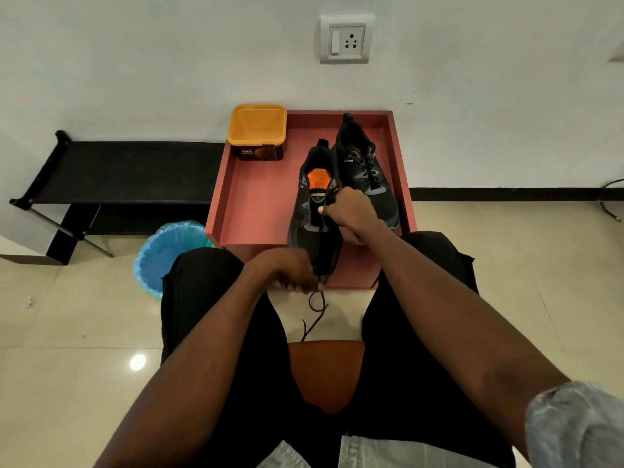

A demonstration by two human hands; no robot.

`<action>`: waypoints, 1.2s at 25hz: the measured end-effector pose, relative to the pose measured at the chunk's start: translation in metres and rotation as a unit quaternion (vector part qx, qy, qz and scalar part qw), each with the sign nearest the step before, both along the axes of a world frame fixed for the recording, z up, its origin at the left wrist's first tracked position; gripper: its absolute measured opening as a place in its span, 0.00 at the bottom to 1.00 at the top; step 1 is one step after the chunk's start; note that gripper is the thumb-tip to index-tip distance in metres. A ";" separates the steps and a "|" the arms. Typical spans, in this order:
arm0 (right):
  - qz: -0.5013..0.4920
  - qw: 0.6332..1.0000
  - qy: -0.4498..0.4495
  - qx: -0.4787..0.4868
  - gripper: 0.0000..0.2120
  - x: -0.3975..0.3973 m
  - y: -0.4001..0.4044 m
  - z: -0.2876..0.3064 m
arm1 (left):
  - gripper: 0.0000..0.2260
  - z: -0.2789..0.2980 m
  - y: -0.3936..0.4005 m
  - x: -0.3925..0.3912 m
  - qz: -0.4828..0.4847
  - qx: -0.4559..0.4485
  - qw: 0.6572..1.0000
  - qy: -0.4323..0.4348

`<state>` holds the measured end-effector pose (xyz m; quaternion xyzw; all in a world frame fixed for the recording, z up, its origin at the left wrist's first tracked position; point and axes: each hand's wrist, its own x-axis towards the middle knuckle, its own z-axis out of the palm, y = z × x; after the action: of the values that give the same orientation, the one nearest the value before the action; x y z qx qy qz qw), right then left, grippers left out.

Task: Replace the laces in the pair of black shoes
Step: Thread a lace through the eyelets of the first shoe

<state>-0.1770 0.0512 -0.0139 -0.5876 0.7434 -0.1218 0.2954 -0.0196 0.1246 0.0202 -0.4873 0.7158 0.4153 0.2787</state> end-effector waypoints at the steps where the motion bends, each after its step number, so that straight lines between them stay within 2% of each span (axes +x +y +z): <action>1: 0.007 1.000 0.003 -0.005 0.20 0.000 0.001 0.000 | 0.14 -0.003 -0.007 0.003 0.066 -0.092 0.993 0.042; 3: 0.018 1.000 0.005 -0.010 0.19 -0.001 0.003 -0.002 | 0.16 -0.006 -0.016 0.000 0.196 -0.256 0.940 0.111; 5: 0.029 0.999 0.007 -0.013 0.18 0.000 0.004 -0.004 | 0.15 -0.012 -0.019 -0.009 0.253 -0.309 0.907 0.135; 8: 0.040 0.999 0.020 -0.018 0.21 0.000 0.007 -0.005 | 0.11 -0.021 -0.019 -0.022 0.216 -0.339 0.910 0.104; 11: 0.040 0.999 0.020 -0.017 0.21 0.000 0.007 -0.006 | 0.11 -0.024 -0.021 -0.025 0.185 -0.354 0.914 0.072; 14: 0.026 0.999 0.004 -0.021 0.21 0.002 0.008 -0.004 | 0.06 -0.019 -0.024 -0.023 0.154 -0.309 0.934 0.091; 17: 0.010 1.000 0.008 -0.025 0.19 0.005 0.010 -0.002 | 0.08 -0.006 -0.022 -0.016 0.126 -0.159 0.970 0.135; 19: 0.007 1.000 0.011 -0.026 0.19 0.005 0.010 -0.001 | 0.08 0.001 -0.018 -0.013 0.118 -0.072 0.982 0.126; 22: 0.003 1.000 0.010 -0.024 0.20 0.004 0.011 -0.001 | 0.07 0.005 -0.014 -0.008 0.128 -0.043 0.985 0.112; 25: -0.001 1.000 0.008 -0.024 0.21 0.004 0.013 0.000 | 0.09 0.010 -0.016 -0.007 0.203 -0.027 0.964 0.172; 28: 0.003 1.000 0.006 -0.016 0.21 0.003 0.014 0.002 | 0.05 0.018 -0.015 -0.006 0.323 0.000 0.902 0.286; 30: 0.008 1.000 0.005 -0.009 0.20 0.002 0.015 0.003 | 0.06 0.019 -0.016 -0.003 0.379 0.017 0.868 0.320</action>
<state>-0.1749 0.0666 -0.0113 -0.5965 0.7394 -0.1232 0.2868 -0.0231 0.1090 0.0392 -0.5567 0.5188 0.6344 -0.1360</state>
